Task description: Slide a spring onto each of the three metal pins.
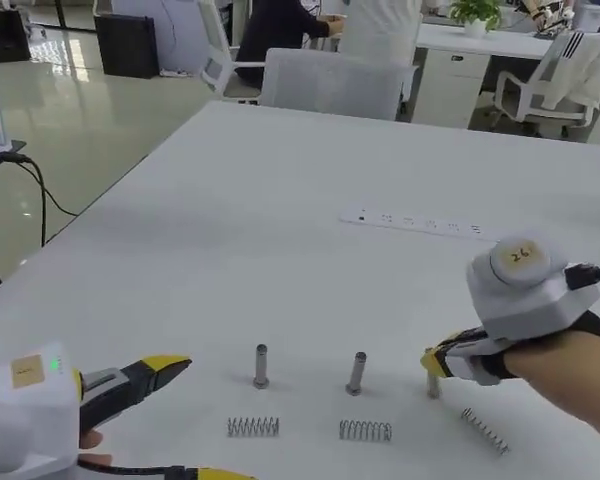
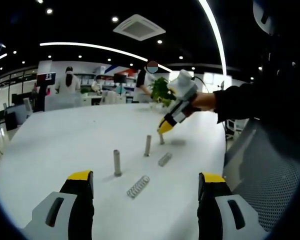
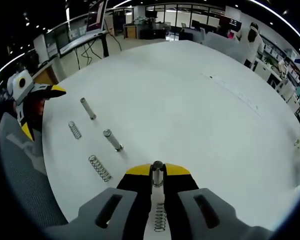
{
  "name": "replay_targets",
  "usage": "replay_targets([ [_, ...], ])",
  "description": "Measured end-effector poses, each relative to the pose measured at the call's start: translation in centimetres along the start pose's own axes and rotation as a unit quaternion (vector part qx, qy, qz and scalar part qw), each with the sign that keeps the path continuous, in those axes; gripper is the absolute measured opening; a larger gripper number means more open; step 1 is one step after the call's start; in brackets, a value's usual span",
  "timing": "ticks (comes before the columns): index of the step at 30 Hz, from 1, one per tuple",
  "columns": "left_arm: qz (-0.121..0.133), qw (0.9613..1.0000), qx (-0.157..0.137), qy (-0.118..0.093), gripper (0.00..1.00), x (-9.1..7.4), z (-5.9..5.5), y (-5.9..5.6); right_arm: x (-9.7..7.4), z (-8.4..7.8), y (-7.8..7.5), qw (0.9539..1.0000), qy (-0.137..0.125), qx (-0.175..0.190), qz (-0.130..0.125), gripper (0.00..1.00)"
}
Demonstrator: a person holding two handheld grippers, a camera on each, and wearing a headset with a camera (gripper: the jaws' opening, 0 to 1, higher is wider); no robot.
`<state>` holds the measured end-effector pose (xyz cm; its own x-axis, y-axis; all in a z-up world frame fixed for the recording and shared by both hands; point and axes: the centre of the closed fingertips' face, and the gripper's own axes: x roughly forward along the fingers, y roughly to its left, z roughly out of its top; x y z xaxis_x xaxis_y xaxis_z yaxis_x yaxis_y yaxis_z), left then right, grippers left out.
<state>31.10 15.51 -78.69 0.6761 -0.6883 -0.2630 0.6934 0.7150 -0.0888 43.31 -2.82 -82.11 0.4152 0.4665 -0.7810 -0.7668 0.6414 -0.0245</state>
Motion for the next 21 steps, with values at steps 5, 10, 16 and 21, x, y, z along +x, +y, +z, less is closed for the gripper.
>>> replay_targets([
  [5,-0.005,1.0000,0.003,0.000,0.83,0.13,0.10,-0.23,-0.39,-0.49,-0.07,0.9999,-0.006,0.009,-0.002,0.05],
  [10,-0.008,1.0000,0.005,0.000,0.83,0.22,0.19,-0.33,-0.64,-0.76,0.18,0.9999,-0.005,0.009,-0.003,0.05],
  [16,-0.011,0.9999,0.006,0.000,0.83,0.23,0.17,-0.45,-0.62,-0.76,0.47,0.9998,-0.016,0.009,0.002,0.05],
  [21,-0.011,0.9999,0.005,0.001,0.83,0.26,0.13,-0.45,-0.80,-0.88,0.58,0.9997,-0.021,0.009,0.002,0.05],
])
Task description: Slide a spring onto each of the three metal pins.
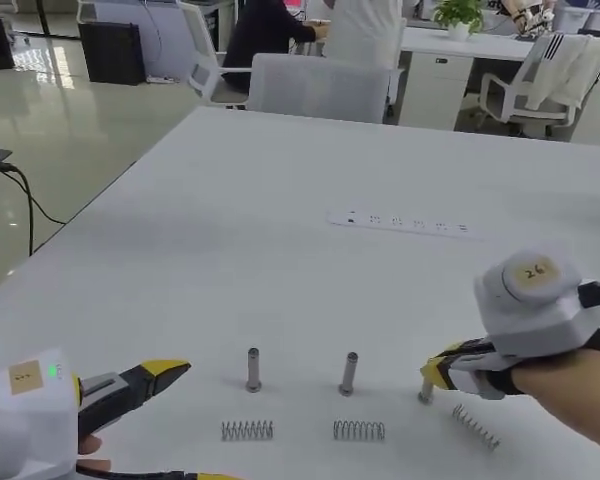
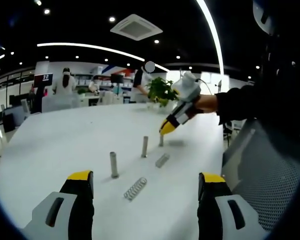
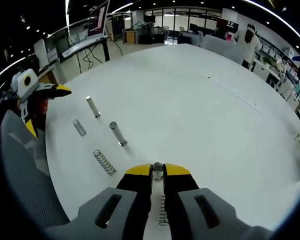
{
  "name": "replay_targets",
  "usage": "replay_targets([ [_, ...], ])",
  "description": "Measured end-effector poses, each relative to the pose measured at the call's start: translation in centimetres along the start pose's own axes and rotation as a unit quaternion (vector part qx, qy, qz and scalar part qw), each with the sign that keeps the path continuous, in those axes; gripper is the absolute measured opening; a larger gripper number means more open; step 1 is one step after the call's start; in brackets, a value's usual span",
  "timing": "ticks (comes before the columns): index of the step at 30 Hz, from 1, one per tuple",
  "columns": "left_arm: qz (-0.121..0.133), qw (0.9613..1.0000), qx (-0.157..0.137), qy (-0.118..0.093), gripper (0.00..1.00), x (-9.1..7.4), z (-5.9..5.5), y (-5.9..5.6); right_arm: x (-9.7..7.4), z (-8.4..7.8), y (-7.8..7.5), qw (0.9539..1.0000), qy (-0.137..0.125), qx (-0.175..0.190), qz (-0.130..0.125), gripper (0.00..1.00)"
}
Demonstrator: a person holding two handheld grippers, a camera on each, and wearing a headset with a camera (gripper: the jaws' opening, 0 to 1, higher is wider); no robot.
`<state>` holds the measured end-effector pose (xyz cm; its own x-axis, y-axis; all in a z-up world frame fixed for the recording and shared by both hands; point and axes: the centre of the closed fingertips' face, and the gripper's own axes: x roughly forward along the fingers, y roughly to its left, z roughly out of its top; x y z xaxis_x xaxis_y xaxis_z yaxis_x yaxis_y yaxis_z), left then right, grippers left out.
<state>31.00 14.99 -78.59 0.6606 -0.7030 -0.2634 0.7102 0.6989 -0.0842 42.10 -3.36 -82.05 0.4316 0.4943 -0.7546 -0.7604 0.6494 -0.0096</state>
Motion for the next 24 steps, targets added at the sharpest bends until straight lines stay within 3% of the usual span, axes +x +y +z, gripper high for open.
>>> replay_targets([
  [24,-0.002,1.0000,0.000,0.003,0.83,0.18,-0.12,-0.08,-0.38,-0.03,-0.31,0.9999,-0.014,-0.001,0.003,0.11],
])
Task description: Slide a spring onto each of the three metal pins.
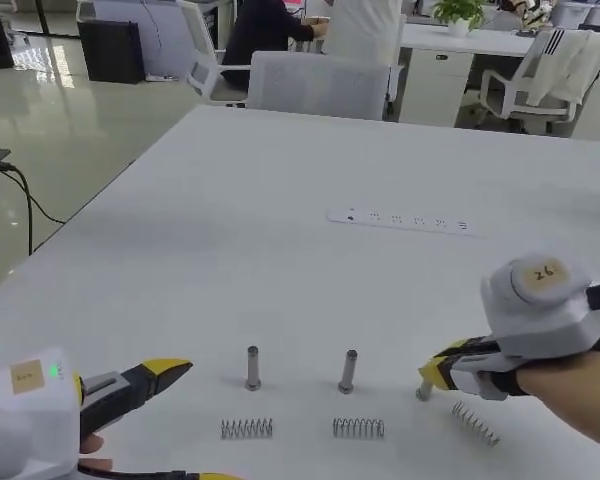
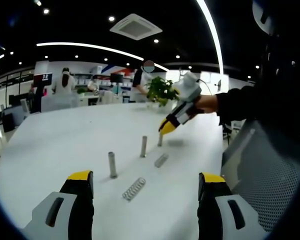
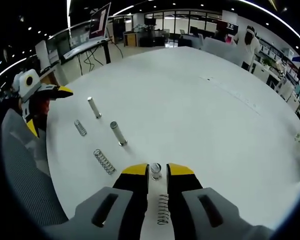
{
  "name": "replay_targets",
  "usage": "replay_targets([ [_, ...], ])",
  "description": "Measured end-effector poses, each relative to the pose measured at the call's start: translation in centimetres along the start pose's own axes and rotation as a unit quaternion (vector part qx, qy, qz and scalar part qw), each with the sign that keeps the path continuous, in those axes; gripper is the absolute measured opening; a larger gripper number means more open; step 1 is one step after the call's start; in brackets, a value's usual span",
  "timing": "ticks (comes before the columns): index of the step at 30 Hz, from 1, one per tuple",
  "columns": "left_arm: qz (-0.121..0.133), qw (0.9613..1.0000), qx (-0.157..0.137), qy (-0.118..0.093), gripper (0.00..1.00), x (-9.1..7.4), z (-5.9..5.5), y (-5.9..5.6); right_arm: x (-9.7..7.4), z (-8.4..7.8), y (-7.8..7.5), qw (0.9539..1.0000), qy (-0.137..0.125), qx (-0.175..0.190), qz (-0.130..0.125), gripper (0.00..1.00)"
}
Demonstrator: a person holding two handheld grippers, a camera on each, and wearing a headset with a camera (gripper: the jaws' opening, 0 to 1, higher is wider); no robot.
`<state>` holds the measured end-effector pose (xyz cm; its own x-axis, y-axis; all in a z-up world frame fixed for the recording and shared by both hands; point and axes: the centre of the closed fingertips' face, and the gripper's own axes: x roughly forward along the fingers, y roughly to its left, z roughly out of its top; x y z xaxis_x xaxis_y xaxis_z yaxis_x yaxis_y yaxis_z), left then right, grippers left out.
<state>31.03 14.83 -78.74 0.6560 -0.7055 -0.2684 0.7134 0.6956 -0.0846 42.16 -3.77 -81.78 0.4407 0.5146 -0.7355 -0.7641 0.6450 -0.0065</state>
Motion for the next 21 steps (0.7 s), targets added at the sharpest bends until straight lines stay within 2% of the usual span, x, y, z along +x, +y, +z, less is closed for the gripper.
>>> replay_targets([
  [4,-0.001,1.0000,0.000,0.000,0.83,0.0,0.0,0.0,-0.7,-0.4,-0.4,1.0000,0.000,-0.002,-0.004,0.13],
  [10,-0.003,1.0000,0.000,-0.001,0.83,0.1,0.2,-0.1,-1.4,-2.1,-1.0,0.9998,0.015,-0.003,-0.011,0.13],
  [21,-0.006,1.0000,0.002,-0.003,0.83,0.2,0.2,-0.2,-2.2,-5.4,-0.8,0.9987,0.049,-0.008,-0.011,0.13],
])
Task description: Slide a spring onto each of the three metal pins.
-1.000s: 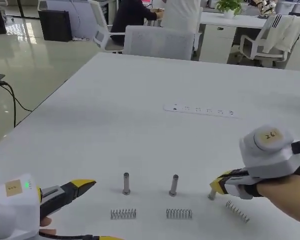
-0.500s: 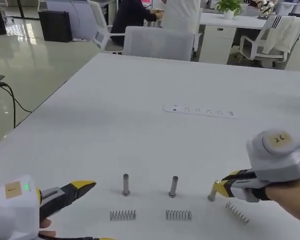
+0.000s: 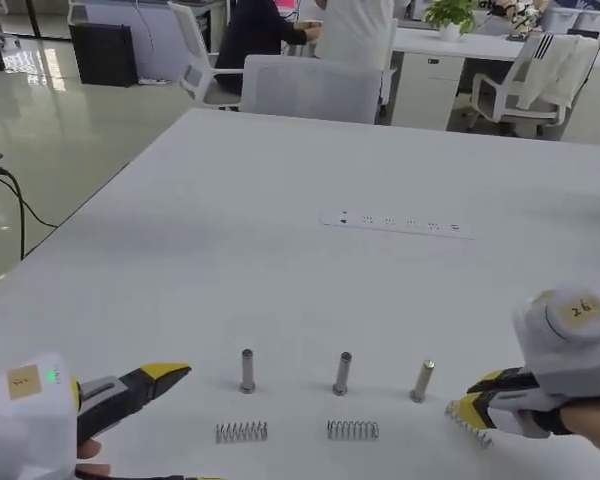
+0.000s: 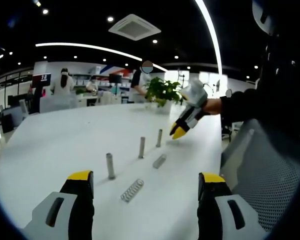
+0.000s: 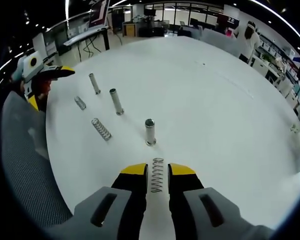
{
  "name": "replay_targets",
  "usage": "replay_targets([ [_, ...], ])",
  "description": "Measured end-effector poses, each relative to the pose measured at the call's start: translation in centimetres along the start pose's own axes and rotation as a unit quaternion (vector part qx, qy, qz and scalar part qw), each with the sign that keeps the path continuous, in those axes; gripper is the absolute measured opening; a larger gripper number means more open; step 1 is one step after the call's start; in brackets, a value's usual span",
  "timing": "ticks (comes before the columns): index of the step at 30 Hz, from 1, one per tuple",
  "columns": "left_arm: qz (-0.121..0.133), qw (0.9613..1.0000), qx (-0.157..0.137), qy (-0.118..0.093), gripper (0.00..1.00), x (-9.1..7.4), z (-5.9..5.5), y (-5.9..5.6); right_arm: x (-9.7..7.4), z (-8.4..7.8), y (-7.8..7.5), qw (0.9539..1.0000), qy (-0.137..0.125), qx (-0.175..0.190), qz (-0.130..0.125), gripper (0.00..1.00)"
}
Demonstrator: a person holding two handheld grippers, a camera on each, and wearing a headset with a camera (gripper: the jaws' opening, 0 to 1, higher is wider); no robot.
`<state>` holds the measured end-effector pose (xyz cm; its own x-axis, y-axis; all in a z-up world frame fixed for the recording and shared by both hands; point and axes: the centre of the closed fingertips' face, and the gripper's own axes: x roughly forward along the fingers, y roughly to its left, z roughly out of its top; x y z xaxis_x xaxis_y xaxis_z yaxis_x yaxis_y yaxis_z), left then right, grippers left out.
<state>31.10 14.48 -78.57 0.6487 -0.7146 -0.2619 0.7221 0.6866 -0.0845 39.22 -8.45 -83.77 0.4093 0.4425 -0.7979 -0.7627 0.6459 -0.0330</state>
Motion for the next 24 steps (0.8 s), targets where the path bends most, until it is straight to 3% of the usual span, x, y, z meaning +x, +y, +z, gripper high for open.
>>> replay_targets([
  [12,-0.003,1.0000,0.001,-0.001,0.83,0.1,0.1,-0.2,0.5,-2.7,0.2,0.9994,0.034,0.008,0.004,0.13],
  [24,-0.001,1.0000,-0.002,-0.002,0.82,0.2,0.0,-0.2,0.9,-3.3,0.3,0.9988,0.048,-0.001,0.003,0.10],
])
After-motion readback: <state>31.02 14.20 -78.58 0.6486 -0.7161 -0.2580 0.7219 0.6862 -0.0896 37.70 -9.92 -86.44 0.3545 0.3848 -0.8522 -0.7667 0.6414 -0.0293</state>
